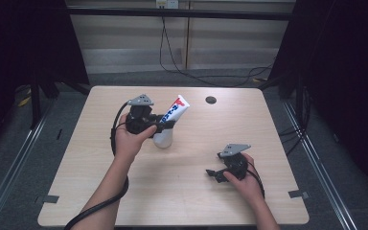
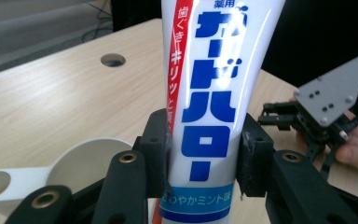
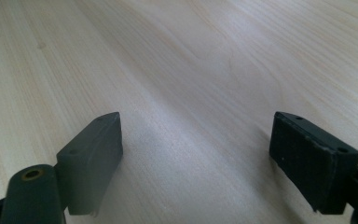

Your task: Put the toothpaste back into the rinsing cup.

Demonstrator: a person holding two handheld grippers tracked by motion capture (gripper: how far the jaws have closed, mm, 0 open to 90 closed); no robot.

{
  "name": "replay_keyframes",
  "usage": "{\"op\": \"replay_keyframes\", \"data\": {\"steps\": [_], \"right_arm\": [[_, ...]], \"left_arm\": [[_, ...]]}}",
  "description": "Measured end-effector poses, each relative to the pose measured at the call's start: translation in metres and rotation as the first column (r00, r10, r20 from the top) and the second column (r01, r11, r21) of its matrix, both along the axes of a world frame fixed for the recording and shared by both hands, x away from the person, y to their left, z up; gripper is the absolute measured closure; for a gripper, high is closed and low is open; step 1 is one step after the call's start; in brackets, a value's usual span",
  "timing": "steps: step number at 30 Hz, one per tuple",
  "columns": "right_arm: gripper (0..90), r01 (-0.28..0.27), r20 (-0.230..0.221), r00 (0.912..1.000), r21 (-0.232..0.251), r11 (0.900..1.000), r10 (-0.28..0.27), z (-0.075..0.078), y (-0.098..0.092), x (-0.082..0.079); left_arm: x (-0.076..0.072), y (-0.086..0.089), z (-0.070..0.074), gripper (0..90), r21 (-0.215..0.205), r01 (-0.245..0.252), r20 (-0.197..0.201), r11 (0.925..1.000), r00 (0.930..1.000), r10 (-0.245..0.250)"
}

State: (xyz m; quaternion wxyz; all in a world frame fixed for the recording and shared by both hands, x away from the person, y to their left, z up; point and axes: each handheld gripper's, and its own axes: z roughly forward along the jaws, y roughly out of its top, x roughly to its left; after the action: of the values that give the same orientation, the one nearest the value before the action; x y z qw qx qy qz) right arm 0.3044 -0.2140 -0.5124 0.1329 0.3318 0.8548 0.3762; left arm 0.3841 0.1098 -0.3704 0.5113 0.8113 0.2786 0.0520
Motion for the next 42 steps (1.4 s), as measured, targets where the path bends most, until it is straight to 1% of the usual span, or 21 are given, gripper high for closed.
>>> {"op": "replay_keyframes", "data": {"steps": [4, 7, 10, 12, 16, 17, 20, 23, 26, 31, 35, 37, 38, 40, 42], "right_arm": [[16.9, 0.000, 0.000, 1.0000, 0.000, 1.000, 0.000, 0.000, 0.000, 0.000], [17.0, 0.000, 0.000, 1.0000, 0.000, 1.000, 0.000, 0.000, 0.000, 0.000], [17.0, 0.000, 0.000, 1.0000, 0.000, 1.000, 0.000, 0.000, 0.000, 0.000], [17.0, 0.000, 0.000, 1.0000, 0.001, 1.000, 0.000, 0.000, 0.000, 0.000], [17.0, 0.000, 0.000, 1.0000, 0.000, 1.000, 0.000, 0.000, 0.000, 0.000], [17.0, 0.000, 0.000, 1.0000, 0.000, 1.000, 0.000, 0.000, 0.000, 0.000], [17.0, 0.000, 0.000, 1.0000, 0.000, 1.000, 0.000, 0.000, 0.000, 0.000], [17.0, -0.001, -0.001, 1.0000, 0.001, 1.000, 0.001, 0.000, 0.000, 0.000], [17.2, -0.001, 0.000, 1.0000, 0.001, 1.000, 0.001, 0.000, 0.000, 0.000], [17.3, -0.002, 0.001, 1.0000, 0.001, 1.000, 0.002, 0.000, 0.000, 0.000], [17.3, -0.002, 0.000, 1.0000, 0.001, 1.000, 0.002, 0.000, 0.000, 0.000], [17.5, -0.002, 0.002, 1.0000, 0.001, 1.000, 0.002, 0.000, 0.000, 0.000], [17.6, -0.003, 0.001, 1.0000, 0.002, 1.000, 0.003, 0.000, 0.000, 0.000], [17.6, -0.003, 0.002, 1.0000, 0.002, 1.000, 0.003, 0.000, 0.000, 0.000], [17.6, -0.003, 0.001, 1.0000, 0.002, 1.000, 0.003, 0.000, 0.000, 0.000]], "left_arm": [[0.001, 0.001, 0.001, 62.2, -0.028, -0.030, 0.018, 0.9992, 0.9994, 0.030], [0.003, 0.001, 0.001, 62.2, -0.040, -0.043, 0.019, 0.9983, 0.9989, 0.044], [0.005, 0.000, 0.001, 62.2, -0.034, -0.060, 0.027, 0.9976, 0.9978, 0.061], [0.006, 0.000, 0.001, 62.2, -0.039, -0.073, 0.032, 0.9966, 0.9967, 0.074], [0.010, -0.001, 0.001, 62.1, -0.046, -0.077, 0.033, 0.9960, 0.9963, 0.079], [0.011, -0.001, 0.001, 62.2, -0.040, -0.080, 0.039, 0.9960, 0.9959, 0.082], [0.014, -0.003, 0.003, 62.2, -0.040, -0.091, 0.046, 0.9950, 0.9946, 0.093], [0.016, -0.006, 0.002, 62.1, -0.050, -0.108, 0.060, 0.9929, 0.9920, 0.111], [0.018, -0.009, 0.002, 62.1, -0.043, -0.120, 0.069, 0.9918, 0.9900, 0.123], [0.022, -0.011, 0.000, 62.0, -0.045, -0.131, 0.072, 0.9903, 0.9884, 0.134], [0.026, -0.011, -0.004, 61.9, -0.052, -0.153, 0.066, 0.9869, 0.9855, 0.156], [0.028, -0.011, -0.006, 61.9, -0.057, -0.159, 0.074, 0.9856, 0.9838, 0.163], [0.029, -0.011, -0.006, 61.8, -0.060, -0.159, 0.072, 0.9855, 0.9840, 0.163], [0.030, -0.012, -0.007, 61.7, -0.066, -0.171, 0.081, 0.9831, 0.9811, 0.176], [0.032, -0.013, -0.007, 61.6, -0.069, -0.177, 0.085, 0.9818, 0.9796, 0.183]]}}
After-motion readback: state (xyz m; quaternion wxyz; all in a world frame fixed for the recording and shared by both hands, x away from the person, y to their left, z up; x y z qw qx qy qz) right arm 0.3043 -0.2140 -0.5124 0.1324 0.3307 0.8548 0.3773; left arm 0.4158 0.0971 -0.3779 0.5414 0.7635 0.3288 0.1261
